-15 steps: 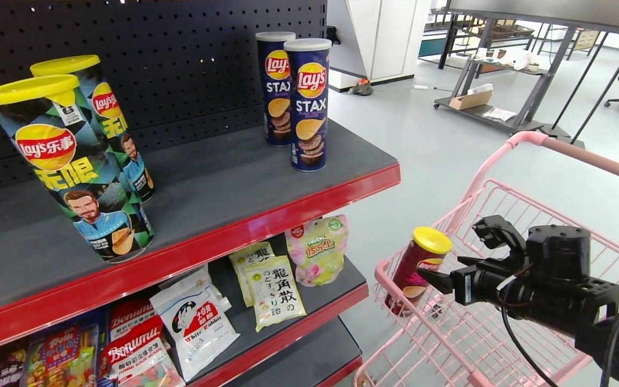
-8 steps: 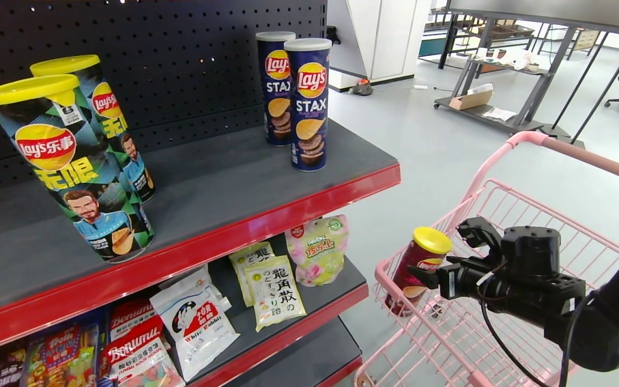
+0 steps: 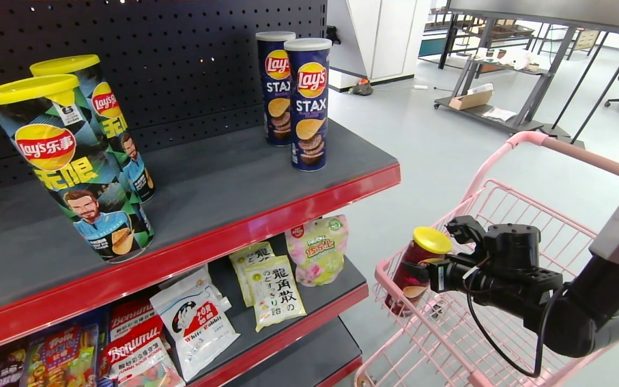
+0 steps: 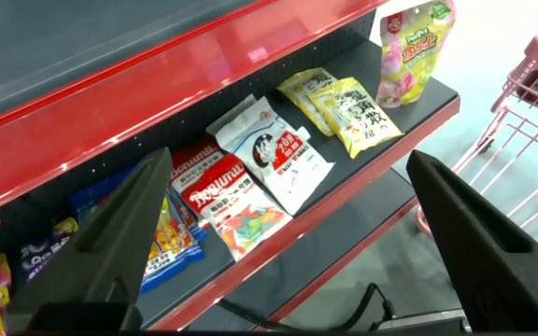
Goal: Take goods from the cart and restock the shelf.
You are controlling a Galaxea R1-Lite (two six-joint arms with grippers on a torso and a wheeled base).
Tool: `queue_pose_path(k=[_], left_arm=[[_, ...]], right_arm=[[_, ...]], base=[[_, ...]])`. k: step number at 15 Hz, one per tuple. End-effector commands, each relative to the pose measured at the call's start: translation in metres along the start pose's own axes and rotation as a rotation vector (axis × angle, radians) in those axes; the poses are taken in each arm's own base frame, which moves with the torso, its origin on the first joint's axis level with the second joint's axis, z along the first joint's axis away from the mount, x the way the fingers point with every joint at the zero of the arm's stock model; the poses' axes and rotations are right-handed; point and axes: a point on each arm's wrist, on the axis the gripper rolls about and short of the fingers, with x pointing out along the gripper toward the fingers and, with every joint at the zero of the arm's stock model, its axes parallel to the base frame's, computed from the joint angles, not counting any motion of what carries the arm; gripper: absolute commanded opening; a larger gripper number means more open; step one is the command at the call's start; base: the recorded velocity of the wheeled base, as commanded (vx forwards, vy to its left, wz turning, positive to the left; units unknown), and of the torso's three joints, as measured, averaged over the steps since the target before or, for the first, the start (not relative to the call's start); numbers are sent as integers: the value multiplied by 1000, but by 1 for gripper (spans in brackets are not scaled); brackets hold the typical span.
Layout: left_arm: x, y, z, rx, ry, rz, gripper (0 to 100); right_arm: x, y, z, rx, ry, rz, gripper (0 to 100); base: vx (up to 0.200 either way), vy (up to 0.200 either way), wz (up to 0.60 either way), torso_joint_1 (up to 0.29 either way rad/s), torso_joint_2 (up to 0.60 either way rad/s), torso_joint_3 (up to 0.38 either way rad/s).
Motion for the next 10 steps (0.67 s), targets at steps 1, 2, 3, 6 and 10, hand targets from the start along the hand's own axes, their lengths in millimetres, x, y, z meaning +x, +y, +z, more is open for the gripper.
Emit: queue_pose_path(k=[1, 2, 3, 6, 10], left_arm=[[0, 0, 0, 0, 2, 0, 100], [0, 0, 0, 0, 2, 0, 100], [0, 0, 0, 1, 3, -2, 100], [0, 0, 0, -1, 3, 1, 100], [0, 0, 0, -1, 3, 1, 100]], right_arm=[[6, 0, 0, -2, 1, 3, 100], [8, 1, -1, -3, 1, 3, 100], [9, 1, 0, -4, -1, 4, 100], [17, 0, -3, -3, 7, -7, 100], [21, 0, -3, -3, 5, -7, 0]], base=[[0, 0, 0, 0, 0, 0], [0, 0, 0, 0, 0, 0], [0, 0, 0, 0, 0, 0], [0, 0, 0, 0, 0, 0], [0, 0, 0, 0, 0, 0]])
